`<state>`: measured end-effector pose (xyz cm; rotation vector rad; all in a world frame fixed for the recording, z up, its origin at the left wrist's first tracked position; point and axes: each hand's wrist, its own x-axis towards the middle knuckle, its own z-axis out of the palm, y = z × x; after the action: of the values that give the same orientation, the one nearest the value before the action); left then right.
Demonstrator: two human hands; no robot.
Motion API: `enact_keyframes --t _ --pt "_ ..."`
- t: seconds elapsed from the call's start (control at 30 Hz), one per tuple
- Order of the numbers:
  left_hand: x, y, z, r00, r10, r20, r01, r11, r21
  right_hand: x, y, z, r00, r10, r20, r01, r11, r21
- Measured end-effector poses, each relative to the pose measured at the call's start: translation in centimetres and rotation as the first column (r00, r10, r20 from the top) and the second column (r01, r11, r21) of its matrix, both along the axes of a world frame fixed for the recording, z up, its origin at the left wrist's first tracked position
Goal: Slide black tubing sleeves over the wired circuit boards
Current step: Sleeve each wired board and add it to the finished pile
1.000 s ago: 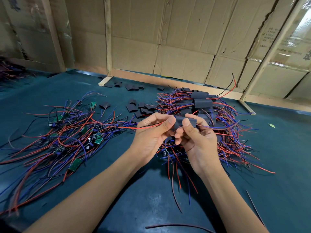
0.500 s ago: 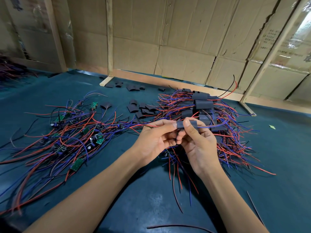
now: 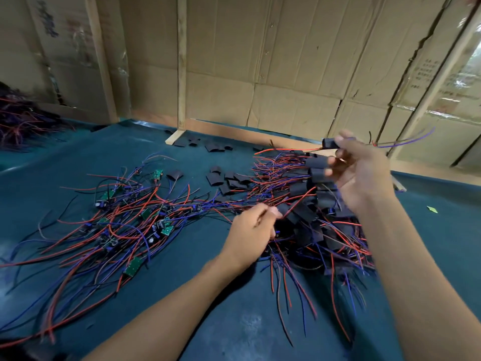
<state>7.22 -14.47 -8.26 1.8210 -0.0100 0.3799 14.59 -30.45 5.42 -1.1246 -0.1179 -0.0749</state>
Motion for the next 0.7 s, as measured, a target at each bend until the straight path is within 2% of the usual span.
enact_keyframes --t 0.07,0.17,0.23,0.27,0.33,0.37,0.4,0.47,0.53,0.6,0.7 --pt "-0.2 -0.2 -0.2 0.998 -0.04 0.038 0.035 0.991 0.127 1.6 -0.4 0.9 0.991 -0.011 -0.134 0.002 0.998 -0.068" --pt "-0.5 -0.2 0.0 0.996 0.001 0.089 -0.015 0.987 0.158 2.0 -0.4 1.0 0.966 -0.024 -0.258 0.012 0.999 -0.048" --pt "-0.6 0.4 0.6 0.965 0.149 0.217 -0.208 0.936 0.283 0.9 0.2 0.5 0.968 -0.046 -0.248 0.049 0.999 0.008" --pt "-0.6 1.1 1.0 0.924 0.244 0.294 -0.349 0.854 0.387 0.2 0.8 0.2 0.971 -0.097 -0.216 0.104 0.994 0.021" --pt "-0.3 3.0 1.8 0.82 0.433 0.374 -0.571 0.593 0.568 -1.4 2.3 -0.9 0.959 -0.273 -0.078 0.272 0.962 -0.012" --pt "-0.3 4.2 2.0 0.795 0.505 0.335 -0.582 0.484 0.653 -2.2 3.2 -1.6 0.939 -0.344 0.013 0.345 0.938 -0.037" --pt "-0.4 5.3 2.1 0.794 0.561 0.236 -0.523 0.43 0.736 -2.8 4.1 -2.4 0.918 -0.387 0.089 0.393 0.918 -0.05" --pt "-0.6 6.8 2.0 0.797 0.604 -0.007 -0.323 0.436 0.84 -4.0 6.0 -4.1 0.866 -0.438 0.241 0.46 0.887 -0.042" --pt "-0.7 7.2 1.7 0.798 0.584 -0.148 -0.162 0.445 0.881 -5.2 7.5 -6.3 0.709 -0.428 0.56 0.584 0.802 -0.125" --pt "-0.7 7.0 1.7 0.826 0.541 -0.157 -0.132 0.456 0.88 -6.2 8.4 -9.0 0.551 -0.201 0.81 0.656 0.704 -0.272" --pt "-0.5 7.0 2.1 0.859 0.504 -0.091 -0.203 0.5 0.842 -6.4 8.8 -11.9 0.479 0.147 0.865 0.663 0.586 -0.466"
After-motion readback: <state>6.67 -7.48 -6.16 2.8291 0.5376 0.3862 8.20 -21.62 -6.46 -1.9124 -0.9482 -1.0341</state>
